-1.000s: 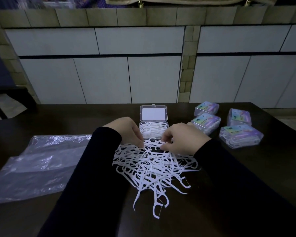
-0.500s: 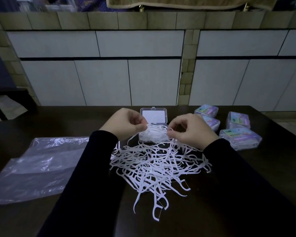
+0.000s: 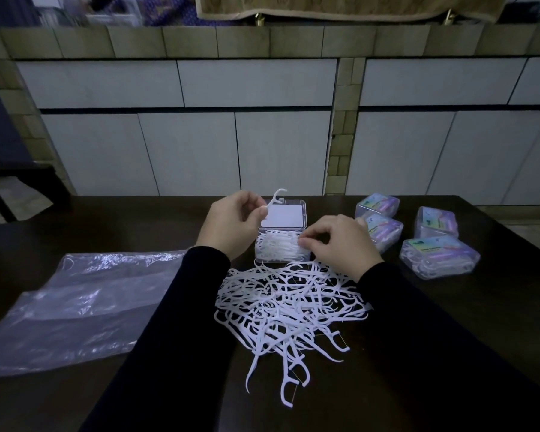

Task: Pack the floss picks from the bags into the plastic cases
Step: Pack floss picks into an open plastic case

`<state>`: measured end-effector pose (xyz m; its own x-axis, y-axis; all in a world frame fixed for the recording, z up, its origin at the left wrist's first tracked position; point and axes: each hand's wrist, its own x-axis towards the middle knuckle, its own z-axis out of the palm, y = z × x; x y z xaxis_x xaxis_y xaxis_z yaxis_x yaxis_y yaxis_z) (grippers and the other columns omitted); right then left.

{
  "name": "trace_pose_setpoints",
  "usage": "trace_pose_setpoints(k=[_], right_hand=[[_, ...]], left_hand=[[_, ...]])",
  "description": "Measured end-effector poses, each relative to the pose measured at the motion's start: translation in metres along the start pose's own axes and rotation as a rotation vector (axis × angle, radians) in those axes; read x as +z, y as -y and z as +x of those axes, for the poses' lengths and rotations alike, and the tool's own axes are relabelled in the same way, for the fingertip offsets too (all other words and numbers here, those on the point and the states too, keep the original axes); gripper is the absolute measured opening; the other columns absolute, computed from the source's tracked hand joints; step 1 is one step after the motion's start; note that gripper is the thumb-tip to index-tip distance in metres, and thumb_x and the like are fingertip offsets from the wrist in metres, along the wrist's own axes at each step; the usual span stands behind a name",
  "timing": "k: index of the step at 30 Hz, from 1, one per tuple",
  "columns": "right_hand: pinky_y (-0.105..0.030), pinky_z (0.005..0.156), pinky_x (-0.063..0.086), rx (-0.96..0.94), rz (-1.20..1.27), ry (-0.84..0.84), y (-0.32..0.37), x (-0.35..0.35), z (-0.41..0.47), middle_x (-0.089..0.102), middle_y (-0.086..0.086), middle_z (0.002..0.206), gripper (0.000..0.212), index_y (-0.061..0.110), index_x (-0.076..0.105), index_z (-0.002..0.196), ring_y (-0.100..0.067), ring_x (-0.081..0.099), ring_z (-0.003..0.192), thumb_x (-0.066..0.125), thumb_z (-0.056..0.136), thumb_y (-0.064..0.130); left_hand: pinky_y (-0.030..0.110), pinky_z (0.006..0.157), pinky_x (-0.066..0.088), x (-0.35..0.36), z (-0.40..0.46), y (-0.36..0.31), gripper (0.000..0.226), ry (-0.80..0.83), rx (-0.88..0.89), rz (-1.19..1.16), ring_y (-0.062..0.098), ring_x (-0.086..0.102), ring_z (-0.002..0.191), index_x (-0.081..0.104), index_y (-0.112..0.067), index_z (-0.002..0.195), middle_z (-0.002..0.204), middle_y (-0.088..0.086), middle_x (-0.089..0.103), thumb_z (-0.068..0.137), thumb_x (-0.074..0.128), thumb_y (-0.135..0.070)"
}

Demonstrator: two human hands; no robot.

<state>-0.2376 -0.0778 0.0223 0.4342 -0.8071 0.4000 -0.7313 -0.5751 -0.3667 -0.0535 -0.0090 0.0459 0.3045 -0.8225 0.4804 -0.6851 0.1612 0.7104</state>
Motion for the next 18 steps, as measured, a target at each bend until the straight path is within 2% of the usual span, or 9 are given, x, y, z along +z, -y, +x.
trace_pose_setpoints(k=[4, 7, 9, 11, 12, 14, 18], right_hand=[[-0.038, 0.096, 0.027, 0.011, 0.031, 0.025, 0.002, 0.005, 0.003, 0.061, 0.017, 0.097, 0.016, 0.039, 0.069, 0.094, -0.008, 0.052, 0.098, 0.062, 0.087, 0.051], [-0.039, 0.095, 0.032, 0.029, 0.114, -0.008, -0.003, 0.002, 0.003, 0.058, 0.015, 0.094, 0.027, 0.036, 0.062, 0.093, -0.007, 0.053, 0.093, 0.065, 0.08, 0.059], [-0.04, 0.097, 0.033, 0.061, 0.116, 0.035, -0.007, -0.002, 0.003, 0.058, 0.016, 0.105, 0.049, 0.037, 0.055, 0.112, -0.009, 0.053, 0.103, 0.066, 0.074, 0.065], [-0.041, 0.1, 0.028, 0.063, -0.003, 0.161, -0.007, -0.005, 0.002, 0.057, 0.014, 0.124, 0.081, 0.038, 0.035, 0.14, -0.013, 0.049, 0.118, 0.064, 0.071, 0.071], [-0.041, 0.1, 0.027, 0.05, -0.072, 0.212, -0.005, -0.006, 0.0, 0.054, 0.015, 0.132, 0.09, 0.037, 0.024, 0.147, -0.016, 0.046, 0.123, 0.061, 0.073, 0.073], [-0.041, 0.102, 0.025, 0.046, -0.144, 0.292, 0.002, -0.011, -0.004, 0.049, 0.011, 0.141, 0.087, 0.035, 0.015, 0.152, -0.021, 0.037, 0.13, 0.055, 0.082, 0.068], [-0.039, 0.106, 0.023, 0.076, -0.134, 0.372, 0.011, -0.017, -0.01, 0.039, 0.001, 0.148, 0.068, 0.032, 0.027, 0.15, -0.027, 0.029, 0.133, 0.051, 0.091, 0.057]], left_hand=[[0.009, 0.052, 0.035, 0.004, -0.001, 0.002, 0.011, 0.02, -0.001, 0.031, -0.001, 0.048, 0.052, 0.06, -0.023, 0.08, 0.068, -0.011, 0.06, 0.091, 0.063, -0.02], [0.014, 0.057, 0.04, 0.012, -0.002, 0.001, 0.007, -0.004, 0.022, -0.018, 0.002, 0.049, 0.056, 0.062, -0.023, 0.083, 0.07, -0.012, 0.06, 0.09, 0.064, -0.021], [0.018, 0.059, 0.042, 0.021, -0.003, -0.001, 0.005, -0.006, 0.034, -0.068, 0.005, 0.048, 0.058, 0.064, -0.023, 0.085, 0.07, -0.014, 0.058, 0.09, 0.064, -0.023], [0.02, 0.06, 0.04, 0.029, -0.005, -0.001, 0.005, 0.01, 0.041, -0.065, 0.001, 0.045, 0.058, 0.065, -0.025, 0.086, 0.074, -0.017, 0.058, 0.09, 0.064, -0.025], [0.02, 0.061, 0.039, 0.033, -0.006, -0.001, 0.004, 0.019, 0.042, -0.057, -0.002, 0.046, 0.059, 0.065, -0.026, 0.086, 0.077, -0.017, 0.059, 0.09, 0.064, -0.026], [0.019, 0.065, 0.038, 0.036, -0.006, 0.0, 0.004, 0.043, 0.041, -0.014, -0.008, 0.048, 0.065, 0.066, -0.028, 0.088, 0.085, -0.016, 0.062, 0.09, 0.064, -0.028], [0.024, 0.076, 0.045, 0.035, -0.004, 0.002, 0.008, 0.089, 0.083, 0.299, 0.003, 0.055, 0.088, 0.068, -0.03, 0.092, 0.093, -0.015, 0.066, 0.092, 0.061, -0.033]])
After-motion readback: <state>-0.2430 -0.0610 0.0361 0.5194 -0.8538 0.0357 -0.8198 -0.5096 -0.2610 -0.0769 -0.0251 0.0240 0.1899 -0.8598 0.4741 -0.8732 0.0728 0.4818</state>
